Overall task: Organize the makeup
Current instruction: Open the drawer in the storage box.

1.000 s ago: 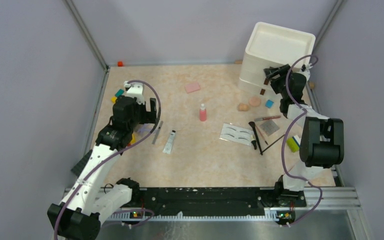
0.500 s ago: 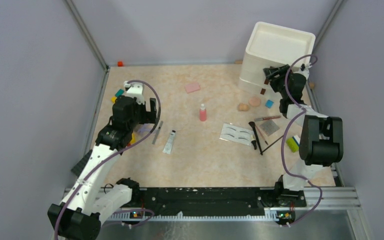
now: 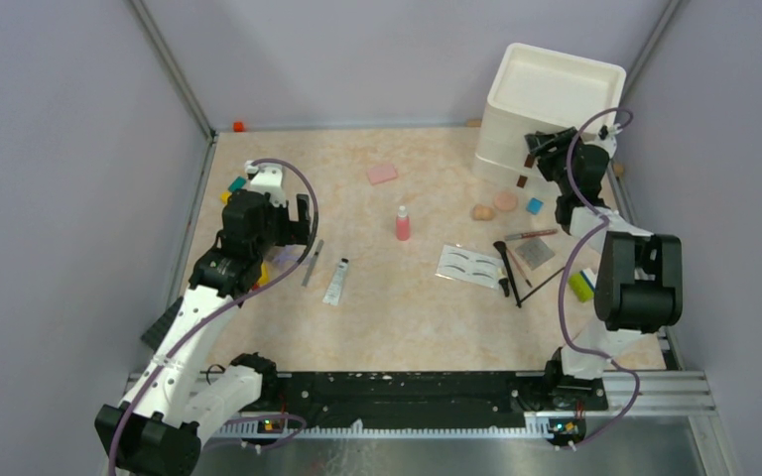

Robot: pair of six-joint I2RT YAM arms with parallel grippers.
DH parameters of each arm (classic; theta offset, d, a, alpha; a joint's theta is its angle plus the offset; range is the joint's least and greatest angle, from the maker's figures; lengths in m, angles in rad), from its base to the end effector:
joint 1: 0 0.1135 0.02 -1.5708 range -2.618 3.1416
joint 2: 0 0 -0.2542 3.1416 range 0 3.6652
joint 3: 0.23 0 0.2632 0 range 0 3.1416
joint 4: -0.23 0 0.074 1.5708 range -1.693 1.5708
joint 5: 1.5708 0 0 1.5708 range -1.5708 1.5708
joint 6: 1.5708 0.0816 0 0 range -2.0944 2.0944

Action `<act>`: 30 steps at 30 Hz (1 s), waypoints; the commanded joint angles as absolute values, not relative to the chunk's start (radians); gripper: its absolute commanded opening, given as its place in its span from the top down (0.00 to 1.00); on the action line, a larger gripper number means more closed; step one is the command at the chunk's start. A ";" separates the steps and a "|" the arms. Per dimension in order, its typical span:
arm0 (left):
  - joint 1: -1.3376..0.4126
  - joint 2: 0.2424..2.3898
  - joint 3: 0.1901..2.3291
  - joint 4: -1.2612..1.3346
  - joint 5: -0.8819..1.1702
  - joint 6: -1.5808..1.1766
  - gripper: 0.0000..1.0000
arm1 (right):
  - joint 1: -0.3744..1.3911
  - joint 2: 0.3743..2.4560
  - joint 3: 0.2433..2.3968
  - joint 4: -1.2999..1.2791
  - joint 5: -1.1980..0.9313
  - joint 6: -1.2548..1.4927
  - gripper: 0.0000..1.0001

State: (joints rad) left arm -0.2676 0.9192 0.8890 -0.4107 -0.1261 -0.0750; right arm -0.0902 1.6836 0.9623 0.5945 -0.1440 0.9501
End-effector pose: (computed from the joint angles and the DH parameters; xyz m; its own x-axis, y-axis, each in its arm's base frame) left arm 0.2573 -0.0599 0.3017 -0.4218 0.0386 -0.9058 0.1214 0.9925 -0.0142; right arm 0.4335 -0.0275 0.2223 -0.1160 0.8188 -0.5622 0.0719 0.5714 0.8175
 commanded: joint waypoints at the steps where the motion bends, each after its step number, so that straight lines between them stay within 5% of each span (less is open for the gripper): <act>1: -0.262 0.916 0.888 -0.368 -0.117 -0.065 0.01 | -0.112 1.604 0.971 0.685 -0.091 0.923 0.44; 13: -0.259 0.911 0.887 -0.368 -0.117 -0.064 0.01 | -0.114 1.623 1.000 0.666 -0.114 0.930 0.51; 18: -0.259 0.911 0.888 -0.368 -0.115 -0.065 0.01 | -0.115 1.636 1.002 0.665 -0.135 0.932 0.69; 23: -0.259 0.908 0.886 -0.370 -0.117 -0.066 0.01 | -0.115 1.640 1.005 0.663 -0.161 0.927 1.00; 30: -0.258 0.909 0.886 -0.370 -0.115 -0.065 0.01 | -0.115 1.614 0.969 0.657 -0.185 0.924 1.00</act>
State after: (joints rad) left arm -0.2630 0.9192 0.8890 -0.4107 -0.1230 -0.0750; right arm -0.1081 1.6413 0.9623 0.5903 -0.1516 0.9352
